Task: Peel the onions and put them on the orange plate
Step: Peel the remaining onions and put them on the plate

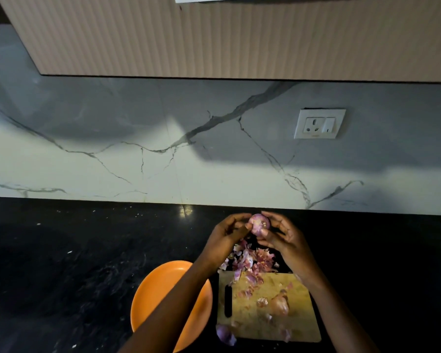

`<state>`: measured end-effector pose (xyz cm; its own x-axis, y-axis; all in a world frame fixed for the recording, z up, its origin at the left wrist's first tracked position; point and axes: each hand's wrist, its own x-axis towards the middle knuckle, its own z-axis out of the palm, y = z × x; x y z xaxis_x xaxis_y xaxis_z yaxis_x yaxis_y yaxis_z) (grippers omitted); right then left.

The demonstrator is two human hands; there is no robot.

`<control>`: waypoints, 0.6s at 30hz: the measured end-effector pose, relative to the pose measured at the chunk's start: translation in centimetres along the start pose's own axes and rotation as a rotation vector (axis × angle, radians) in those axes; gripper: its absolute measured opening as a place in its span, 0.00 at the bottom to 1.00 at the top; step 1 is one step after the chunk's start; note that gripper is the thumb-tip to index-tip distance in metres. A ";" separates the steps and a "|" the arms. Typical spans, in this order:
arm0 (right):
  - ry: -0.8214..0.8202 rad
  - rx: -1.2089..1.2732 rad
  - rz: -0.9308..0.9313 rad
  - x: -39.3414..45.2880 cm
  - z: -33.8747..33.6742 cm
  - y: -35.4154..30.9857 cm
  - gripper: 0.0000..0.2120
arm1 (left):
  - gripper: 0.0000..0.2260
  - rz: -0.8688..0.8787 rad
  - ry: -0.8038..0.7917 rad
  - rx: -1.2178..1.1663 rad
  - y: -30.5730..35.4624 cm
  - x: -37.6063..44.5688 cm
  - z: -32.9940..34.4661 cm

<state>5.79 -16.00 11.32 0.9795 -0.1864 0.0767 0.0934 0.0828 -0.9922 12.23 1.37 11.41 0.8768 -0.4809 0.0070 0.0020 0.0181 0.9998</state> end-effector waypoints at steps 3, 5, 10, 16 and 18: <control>0.020 0.000 0.012 0.0 -0.1 0.0 0.19 | 0.15 0.015 -0.036 0.000 0.3 -0.3 0.3; 0.012 0.005 0.024 0.0 -0.1 0.0 0.19 | 0.15 0.020 -0.028 0.013 0.2 -0.5 0.4; -0.013 0.034 0.046 -0.1 0.2 -0.3 0.18 | 0.15 0.004 0.007 -0.024 0.2 -0.5 0.5; -0.021 0.032 0.051 0.1 0.3 -0.5 0.14 | 0.14 -0.004 0.054 -0.076 -0.4 -0.5 0.1; -0.026 0.021 0.055 0.1 0.3 -0.3 0.14 | 0.14 -0.010 0.048 -0.084 -0.5 -0.5 0.0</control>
<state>5.95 -15.78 11.67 0.9876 -0.1551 0.0245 0.0423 0.1128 -0.9927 11.79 1.60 10.86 0.8985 -0.4390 -0.0059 0.0496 0.0880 0.9949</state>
